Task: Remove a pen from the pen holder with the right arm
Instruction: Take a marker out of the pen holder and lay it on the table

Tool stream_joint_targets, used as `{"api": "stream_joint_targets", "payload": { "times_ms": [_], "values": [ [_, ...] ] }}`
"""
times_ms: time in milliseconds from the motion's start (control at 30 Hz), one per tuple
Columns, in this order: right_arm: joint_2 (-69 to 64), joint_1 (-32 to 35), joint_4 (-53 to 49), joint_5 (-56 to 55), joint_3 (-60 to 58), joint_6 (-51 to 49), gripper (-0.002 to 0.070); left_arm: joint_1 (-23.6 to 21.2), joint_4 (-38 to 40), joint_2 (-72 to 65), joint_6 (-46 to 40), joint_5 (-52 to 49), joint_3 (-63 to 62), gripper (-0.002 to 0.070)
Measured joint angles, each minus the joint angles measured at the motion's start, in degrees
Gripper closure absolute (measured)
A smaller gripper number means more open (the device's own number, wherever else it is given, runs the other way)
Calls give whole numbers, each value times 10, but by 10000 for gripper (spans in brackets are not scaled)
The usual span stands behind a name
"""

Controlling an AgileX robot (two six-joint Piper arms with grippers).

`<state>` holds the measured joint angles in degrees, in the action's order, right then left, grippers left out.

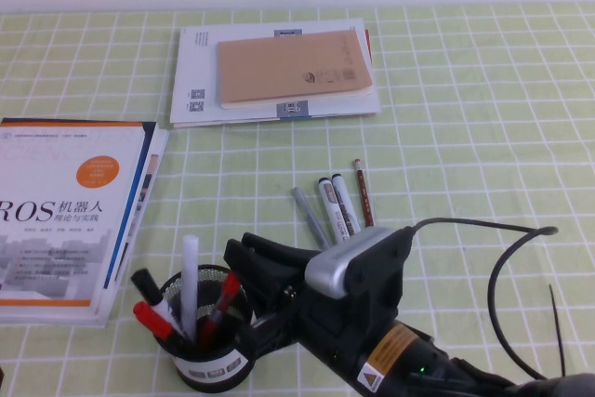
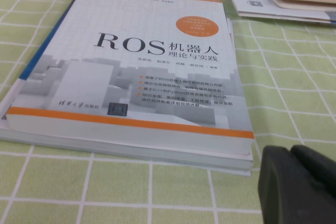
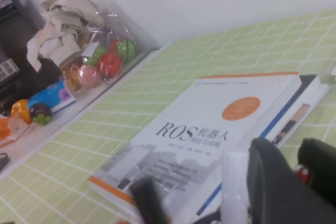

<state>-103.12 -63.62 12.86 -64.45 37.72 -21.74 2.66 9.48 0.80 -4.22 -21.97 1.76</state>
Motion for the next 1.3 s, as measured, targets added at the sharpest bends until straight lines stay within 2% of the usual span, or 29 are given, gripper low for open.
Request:
{"api": "stream_joint_targets", "payload": {
  "times_ms": [300, 733, 967, 1133, 1200, 1300],
  "values": [
    [60, 0, 2, 60, 0, 23, 623, 0, 0, 0, 0, 0, 0, 683],
    [195, 0, 56, 174, 0, 189, 624, 0, 0, 0, 0, 0, 0, 683],
    [259, 0, 167, 340, 54, 371, 624, 0, 0, 0, 0, 0, 0, 683],
    [270, 6, 320, 428, 105, 593, 624, 0, 0, 0, 0, 0, 0, 683],
    [270, 20, 358, 462, 120, 648, 624, 0, 0, 0, 0, 0, 0, 683],
    [270, 47, 381, 513, 140, 679, 624, 0, 0, 0, 0, 0, 0, 683]
  ]
}}
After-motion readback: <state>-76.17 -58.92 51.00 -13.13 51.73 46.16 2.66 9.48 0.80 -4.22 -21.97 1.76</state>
